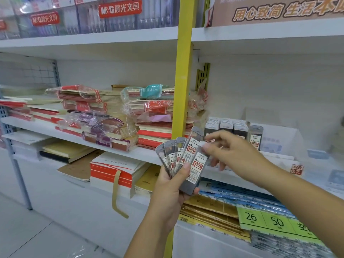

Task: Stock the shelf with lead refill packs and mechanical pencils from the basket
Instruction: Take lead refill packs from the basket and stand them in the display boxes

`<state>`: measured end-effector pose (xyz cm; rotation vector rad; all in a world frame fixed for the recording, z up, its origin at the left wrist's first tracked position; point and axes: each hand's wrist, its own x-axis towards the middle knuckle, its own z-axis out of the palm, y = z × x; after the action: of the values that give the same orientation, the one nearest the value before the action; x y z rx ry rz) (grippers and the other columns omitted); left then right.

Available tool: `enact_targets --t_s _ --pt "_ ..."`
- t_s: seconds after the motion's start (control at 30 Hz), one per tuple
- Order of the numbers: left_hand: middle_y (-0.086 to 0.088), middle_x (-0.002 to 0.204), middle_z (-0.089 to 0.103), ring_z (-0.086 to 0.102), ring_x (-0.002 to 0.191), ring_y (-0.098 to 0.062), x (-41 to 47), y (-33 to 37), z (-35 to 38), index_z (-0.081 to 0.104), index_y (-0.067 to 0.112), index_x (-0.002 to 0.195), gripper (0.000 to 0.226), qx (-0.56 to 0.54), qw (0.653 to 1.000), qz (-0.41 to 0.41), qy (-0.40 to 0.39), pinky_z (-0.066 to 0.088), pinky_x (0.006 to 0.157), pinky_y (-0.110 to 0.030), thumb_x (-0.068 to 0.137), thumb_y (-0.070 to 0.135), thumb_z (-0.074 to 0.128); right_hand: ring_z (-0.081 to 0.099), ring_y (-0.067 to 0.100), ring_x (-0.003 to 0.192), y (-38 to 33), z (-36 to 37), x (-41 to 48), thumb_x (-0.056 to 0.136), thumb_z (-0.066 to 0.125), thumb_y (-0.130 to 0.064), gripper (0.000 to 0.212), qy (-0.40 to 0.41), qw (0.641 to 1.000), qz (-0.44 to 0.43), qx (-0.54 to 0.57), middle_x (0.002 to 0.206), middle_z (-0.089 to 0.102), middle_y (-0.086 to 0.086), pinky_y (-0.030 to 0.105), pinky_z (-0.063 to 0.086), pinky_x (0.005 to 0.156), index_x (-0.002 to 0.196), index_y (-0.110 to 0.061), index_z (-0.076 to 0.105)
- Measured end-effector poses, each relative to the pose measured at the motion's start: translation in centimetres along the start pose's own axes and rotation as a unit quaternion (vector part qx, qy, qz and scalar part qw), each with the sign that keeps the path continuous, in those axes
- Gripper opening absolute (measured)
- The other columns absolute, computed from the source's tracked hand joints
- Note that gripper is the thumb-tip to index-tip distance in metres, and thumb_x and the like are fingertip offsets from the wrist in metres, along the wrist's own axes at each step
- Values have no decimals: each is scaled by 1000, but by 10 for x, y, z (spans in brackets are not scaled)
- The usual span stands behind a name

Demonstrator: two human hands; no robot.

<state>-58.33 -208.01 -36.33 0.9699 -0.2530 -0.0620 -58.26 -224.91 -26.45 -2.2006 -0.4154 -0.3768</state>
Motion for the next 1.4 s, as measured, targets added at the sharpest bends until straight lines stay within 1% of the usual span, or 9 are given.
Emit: enact_targets --t_s 0.13,0.3,0.43,0.57,0.77,1.0,1.23,1.3,1.4 --pt "-5 113 76 75 89 -16 -3 -3 4 67 33 119 46 -4 1000 -7 0 57 60 -28 74 33 79 72 18 71 1 5 -13 94 61 -15 14 -39 991 44 119 83 76 -1 28 58 61 105 -23 58" --pt "-5 115 75 74 98 -20 -3 -6 3 64 31 124 50 -2 1000 -10 -11 59 64 -31 76 32 79 72 20 71 3 3 -18 93 61 -11 15 -22 988 42 144 83 76 2 28 59 63 106 -18 58" --pt "-8 116 75 74 90 -17 0 -7 2 62 27 127 49 -3 1000 -3 -15 60 67 -30 79 30 74 70 10 65 1 -19 -14 94 60 -17 14 120 988 -8 100 86 74 -7 16 53 54 101 -28 57" --pt "-6 112 76 71 78 -12 5 -7 3 62 27 126 49 4 1000 15 13 56 56 -24 79 34 72 69 9 76 -7 -49 -1 95 58 -16 18 196 974 -103 56 90 70 -3 25 59 64 97 -33 55" --pt "-2 110 76 66 72 -7 6 -6 4 62 29 125 52 21 999 27 29 49 50 -19 75 37 74 61 5 81 -2 -40 24 94 59 -22 17 129 958 -161 -198 90 62 -13 37 56 73 106 -33 52" --pt "-3 109 77 63 71 -8 7 -2 2 62 29 124 50 22 999 19 41 47 49 -19 75 34 73 59 6 81 10 -34 49 87 70 -27 26 94 979 -55 -173 89 59 -12 23 47 66 100 -38 50" --pt "-4 109 76 63 70 -7 1 0 6 63 27 125 52 27 999 10 23 47 49 -19 74 35 74 49 14 86 13 -24 48 93 61 -31 29 104 937 -61 -328 102 45 -6 32 45 73 122 -31 61" --pt "-4 109 76 63 69 -7 -1 0 7 63 28 124 53 33 999 9 12 47 49 -19 73 37 75 49 9 85 11 -23 38 96 56 -29 30 127 934 -89 -322 103 48 -7 27 43 73 126 -27 61" --pt "-5 109 76 62 70 -7 -2 0 11 64 30 122 53 40 999 4 -12 47 50 -19 72 39 76 55 -4 77 7 -20 17 98 52 -30 26 100 982 -69 -142 103 62 -17 12 41 68 123 -35 60"
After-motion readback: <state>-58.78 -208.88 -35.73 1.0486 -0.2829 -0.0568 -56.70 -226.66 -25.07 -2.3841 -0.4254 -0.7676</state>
